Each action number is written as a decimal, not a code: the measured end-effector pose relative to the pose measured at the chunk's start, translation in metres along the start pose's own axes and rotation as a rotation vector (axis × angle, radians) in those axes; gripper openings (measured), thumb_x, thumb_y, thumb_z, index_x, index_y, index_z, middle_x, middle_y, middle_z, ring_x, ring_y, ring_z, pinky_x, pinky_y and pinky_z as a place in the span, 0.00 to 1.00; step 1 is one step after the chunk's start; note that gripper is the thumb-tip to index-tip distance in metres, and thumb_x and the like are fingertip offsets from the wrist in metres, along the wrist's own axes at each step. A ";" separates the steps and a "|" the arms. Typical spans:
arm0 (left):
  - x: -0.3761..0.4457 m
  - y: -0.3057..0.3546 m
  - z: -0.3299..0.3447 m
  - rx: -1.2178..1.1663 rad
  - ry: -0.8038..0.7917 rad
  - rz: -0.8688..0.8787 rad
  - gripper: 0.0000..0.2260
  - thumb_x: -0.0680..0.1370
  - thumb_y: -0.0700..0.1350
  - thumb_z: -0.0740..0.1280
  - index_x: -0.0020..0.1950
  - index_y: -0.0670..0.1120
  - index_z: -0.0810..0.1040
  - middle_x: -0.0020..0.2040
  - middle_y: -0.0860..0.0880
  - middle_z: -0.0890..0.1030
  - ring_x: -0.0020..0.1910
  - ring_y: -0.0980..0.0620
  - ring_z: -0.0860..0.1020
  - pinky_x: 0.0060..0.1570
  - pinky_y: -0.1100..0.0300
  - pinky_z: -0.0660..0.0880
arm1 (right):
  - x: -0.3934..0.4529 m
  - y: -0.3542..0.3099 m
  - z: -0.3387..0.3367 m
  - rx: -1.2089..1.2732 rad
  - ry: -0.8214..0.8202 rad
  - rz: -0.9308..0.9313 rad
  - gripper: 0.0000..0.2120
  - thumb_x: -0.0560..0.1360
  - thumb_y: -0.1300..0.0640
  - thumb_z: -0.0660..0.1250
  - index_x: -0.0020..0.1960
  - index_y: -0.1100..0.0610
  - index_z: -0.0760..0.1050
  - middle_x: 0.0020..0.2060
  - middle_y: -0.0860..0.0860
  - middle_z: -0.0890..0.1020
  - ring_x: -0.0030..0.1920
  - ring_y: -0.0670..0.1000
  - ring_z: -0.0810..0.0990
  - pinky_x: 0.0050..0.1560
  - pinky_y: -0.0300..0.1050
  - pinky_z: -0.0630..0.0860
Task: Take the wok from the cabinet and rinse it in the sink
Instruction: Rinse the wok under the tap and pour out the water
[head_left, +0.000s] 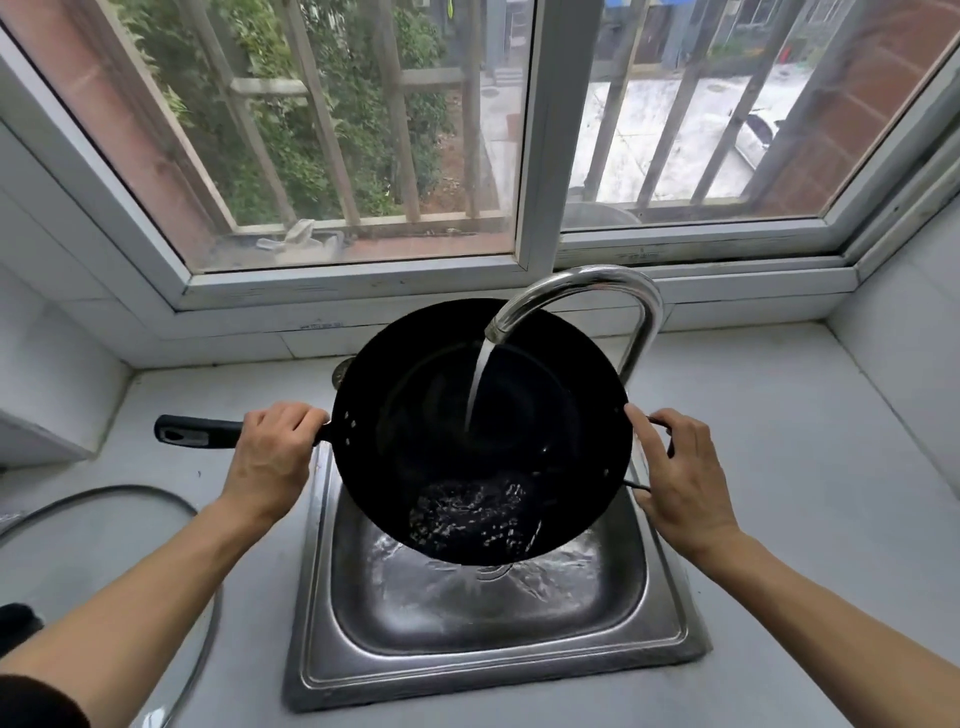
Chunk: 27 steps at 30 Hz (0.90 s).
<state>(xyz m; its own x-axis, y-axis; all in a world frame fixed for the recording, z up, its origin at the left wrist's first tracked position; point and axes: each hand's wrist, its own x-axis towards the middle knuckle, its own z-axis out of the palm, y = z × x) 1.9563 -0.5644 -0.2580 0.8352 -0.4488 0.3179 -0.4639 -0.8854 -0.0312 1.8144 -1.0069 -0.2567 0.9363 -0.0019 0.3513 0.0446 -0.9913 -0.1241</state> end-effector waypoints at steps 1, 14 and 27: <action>-0.001 -0.005 -0.002 -0.001 0.011 -0.011 0.10 0.70 0.35 0.63 0.47 0.46 0.76 0.41 0.48 0.77 0.41 0.42 0.75 0.39 0.52 0.61 | 0.004 -0.004 0.003 0.007 0.005 -0.009 0.45 0.58 0.64 0.79 0.73 0.60 0.67 0.58 0.63 0.72 0.54 0.61 0.70 0.55 0.53 0.73; -0.024 -0.064 -0.037 0.002 0.115 -0.029 0.11 0.70 0.36 0.62 0.50 0.44 0.78 0.43 0.44 0.79 0.42 0.39 0.76 0.42 0.46 0.67 | 0.041 -0.049 0.047 0.091 -0.086 -0.010 0.51 0.56 0.63 0.79 0.75 0.56 0.61 0.60 0.60 0.69 0.57 0.61 0.70 0.62 0.51 0.69; -0.033 -0.091 -0.084 0.019 0.162 -0.043 0.10 0.71 0.35 0.64 0.49 0.39 0.81 0.45 0.39 0.79 0.41 0.36 0.76 0.40 0.45 0.70 | 0.069 -0.088 0.068 0.179 -0.106 -0.024 0.50 0.57 0.62 0.78 0.75 0.54 0.60 0.60 0.58 0.69 0.58 0.58 0.69 0.63 0.49 0.70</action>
<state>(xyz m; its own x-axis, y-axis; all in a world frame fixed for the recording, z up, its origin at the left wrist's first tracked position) 1.9458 -0.4583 -0.1857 0.7946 -0.3865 0.4683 -0.4218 -0.9061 -0.0322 1.8988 -0.9108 -0.2851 0.9653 0.0447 0.2574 0.1195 -0.9517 -0.2828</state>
